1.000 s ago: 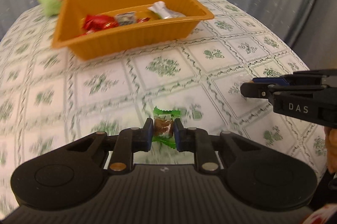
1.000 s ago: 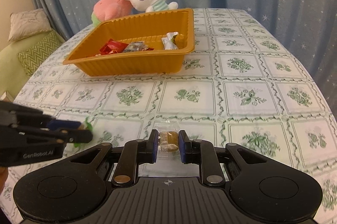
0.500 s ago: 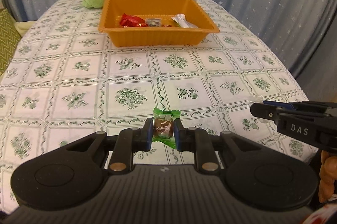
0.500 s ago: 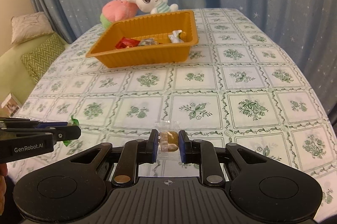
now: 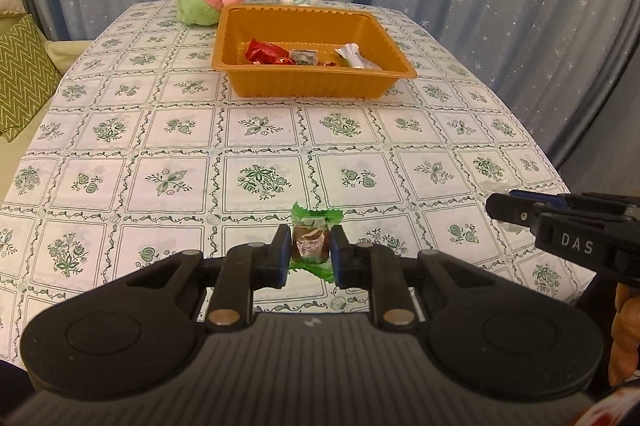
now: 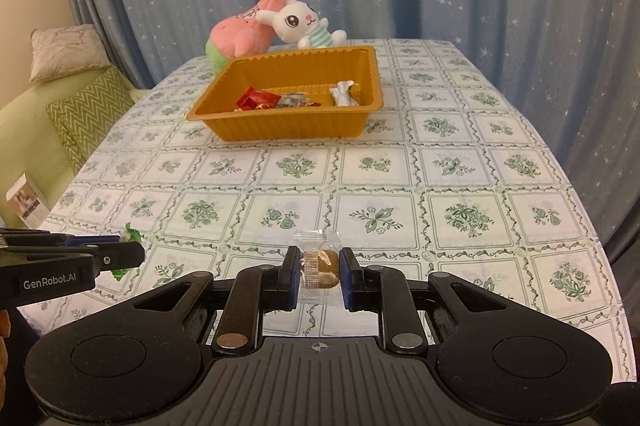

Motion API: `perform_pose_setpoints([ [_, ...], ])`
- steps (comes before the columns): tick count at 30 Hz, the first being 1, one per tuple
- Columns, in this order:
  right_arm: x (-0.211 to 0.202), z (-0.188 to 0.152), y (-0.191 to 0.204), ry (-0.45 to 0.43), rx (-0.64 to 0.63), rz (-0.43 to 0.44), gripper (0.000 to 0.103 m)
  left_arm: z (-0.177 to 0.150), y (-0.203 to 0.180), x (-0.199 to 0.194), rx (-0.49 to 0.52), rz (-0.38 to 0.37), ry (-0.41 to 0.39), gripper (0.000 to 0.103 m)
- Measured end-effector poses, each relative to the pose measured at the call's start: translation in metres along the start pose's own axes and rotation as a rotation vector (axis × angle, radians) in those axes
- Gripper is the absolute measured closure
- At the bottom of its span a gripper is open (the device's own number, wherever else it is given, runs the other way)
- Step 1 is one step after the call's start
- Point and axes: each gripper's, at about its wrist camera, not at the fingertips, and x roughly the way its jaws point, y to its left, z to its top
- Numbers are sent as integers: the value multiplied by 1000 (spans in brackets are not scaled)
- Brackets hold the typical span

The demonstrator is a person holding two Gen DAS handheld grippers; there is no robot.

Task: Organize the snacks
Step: 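Lift both held caramels and carry them toward the orange tray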

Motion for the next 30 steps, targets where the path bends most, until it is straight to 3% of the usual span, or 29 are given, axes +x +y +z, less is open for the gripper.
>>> perform_pose_setpoints([
  [19, 5, 2, -4, 8, 5, -9, 82, 7, 1, 4, 1, -5, 1, 85],
  [30, 23, 21, -14, 1, -4, -16, 82, 37, 8, 19, 24, -3, -26, 85],
])
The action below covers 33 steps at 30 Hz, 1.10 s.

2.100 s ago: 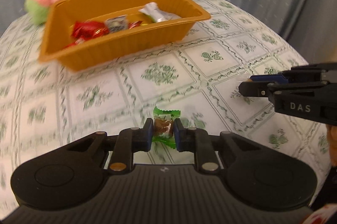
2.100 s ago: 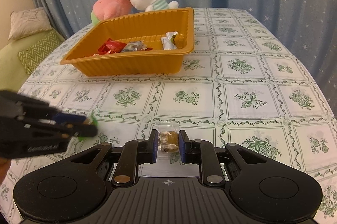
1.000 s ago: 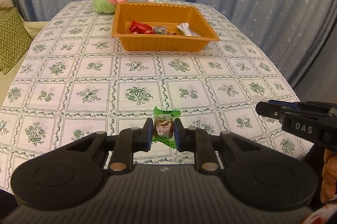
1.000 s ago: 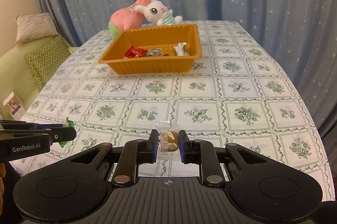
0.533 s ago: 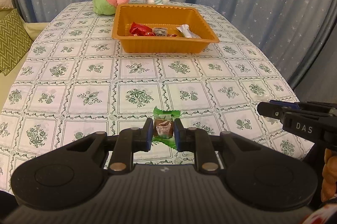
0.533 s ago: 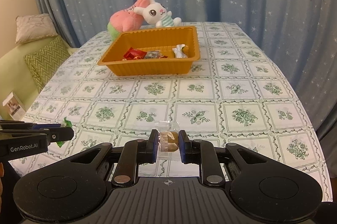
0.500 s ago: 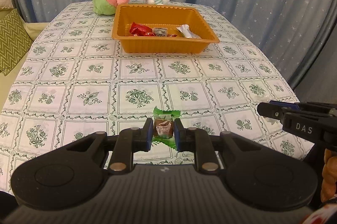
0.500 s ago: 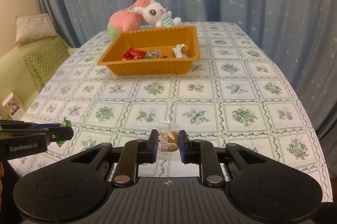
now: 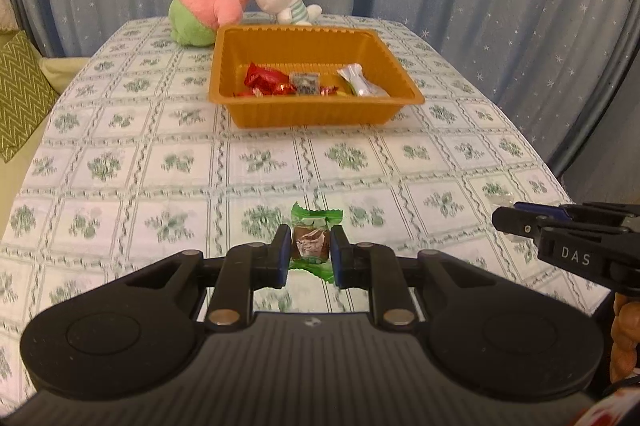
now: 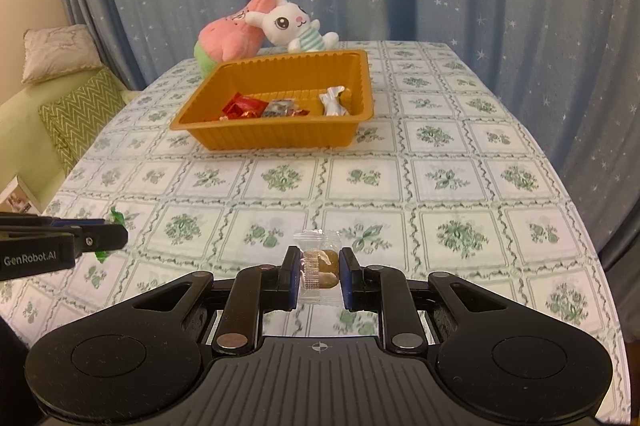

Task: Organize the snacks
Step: 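Lift both held caramels and carry them toward the orange tray, then lower both caramels into the orange tray and open both grippers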

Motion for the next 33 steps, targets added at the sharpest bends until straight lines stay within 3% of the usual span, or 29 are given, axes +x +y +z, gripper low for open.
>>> perform_pose_setpoints([
  [9, 24, 36, -5, -17, -19, 10, 82, 45, 12, 17, 19, 6, -37, 85],
  [21, 68, 117, -12, -64, -36, 34, 82, 112, 37, 60, 48, 30, -56, 85],
  [33, 131, 164, -19, -25, -23, 46, 82, 155, 48, 106, 51, 3, -33, 85],
])
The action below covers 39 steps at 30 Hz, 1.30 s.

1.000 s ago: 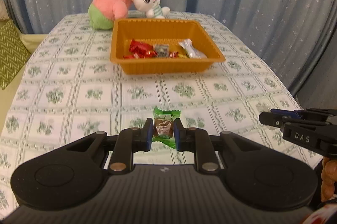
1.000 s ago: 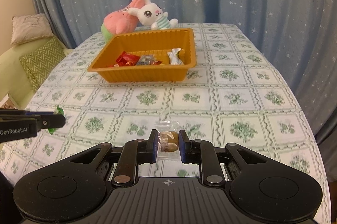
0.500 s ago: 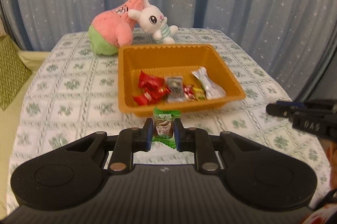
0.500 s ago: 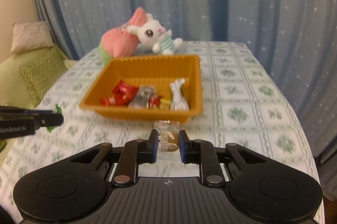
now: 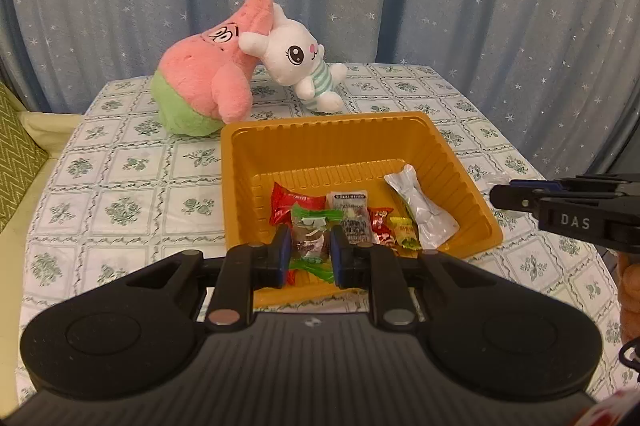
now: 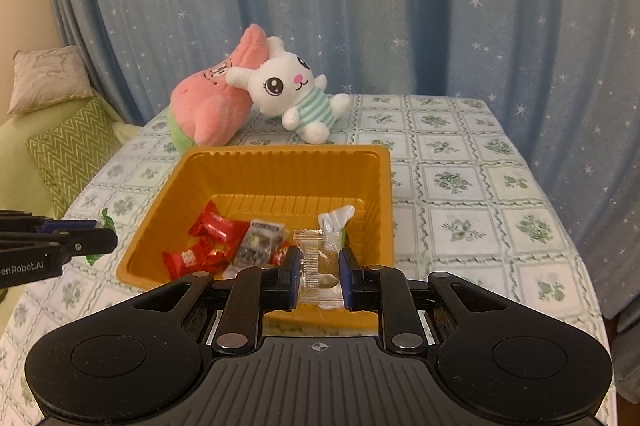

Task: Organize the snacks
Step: 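Lower both caramels into the orange tray and open both grippers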

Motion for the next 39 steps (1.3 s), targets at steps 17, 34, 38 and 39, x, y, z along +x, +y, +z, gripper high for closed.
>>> perform_pose_setpoints([
  [17, 26, 8, -12, 28, 40, 2, 82, 12, -1, 37, -13, -15, 23, 73],
  [34, 23, 16, -4, 27, 38, 19, 82, 3, -1, 22, -8, -5, 19, 72],
  [38, 27, 18, -4, 28, 37, 20, 82, 4, 1, 24, -8, -1, 21, 72],
  [39, 28, 19, -4, 30, 38, 21, 82, 4, 2, 25, -10, -1, 22, 72],
])
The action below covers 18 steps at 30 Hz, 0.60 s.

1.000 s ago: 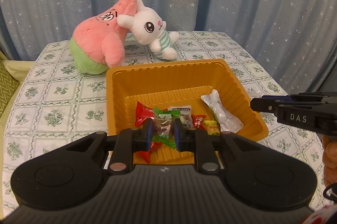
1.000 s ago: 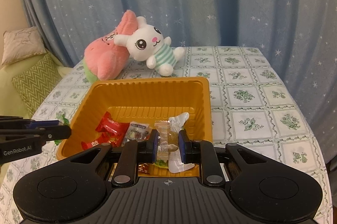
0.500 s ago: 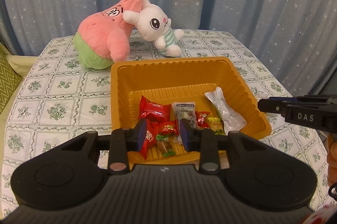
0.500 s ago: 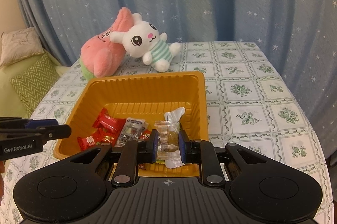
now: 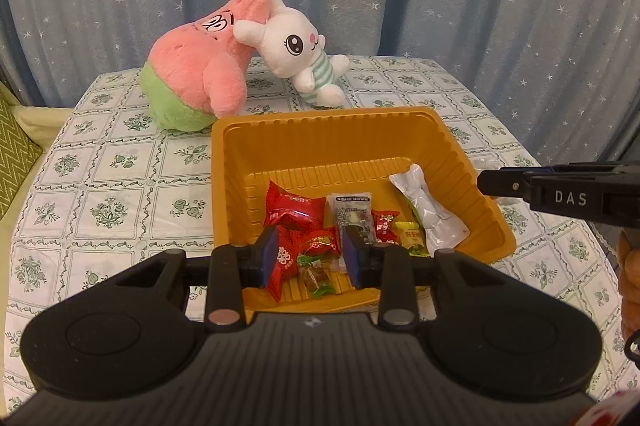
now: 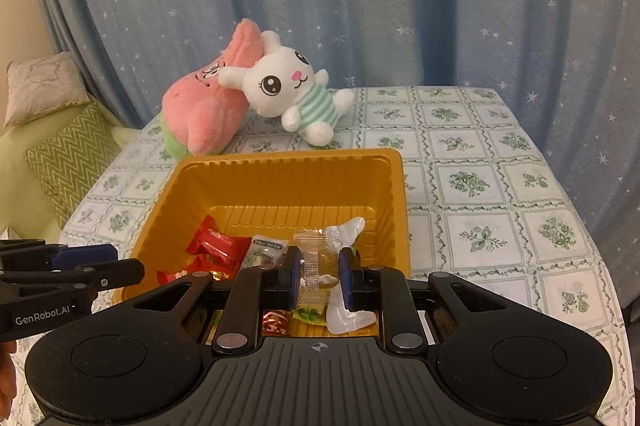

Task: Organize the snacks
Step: 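Lower both caramels into the orange tray and open both grippers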

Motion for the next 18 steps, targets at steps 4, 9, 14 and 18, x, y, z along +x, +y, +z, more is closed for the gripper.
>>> perform_pose_setpoints([
  [4, 6, 4, 0, 6, 0, 3, 82, 2, 5, 3, -7, 6, 0, 72],
  [9, 15, 9, 2, 11, 1, 10, 82, 5, 12, 7, -15, 14, -2, 71],
  [14, 24, 16, 1, 2, 13, 9, 82, 5, 17, 9, -25, 21, -5, 71],
  [18, 32, 21, -5, -27, 69, 60, 75, 1, 20, 10, -38, 31, -2, 63],
])
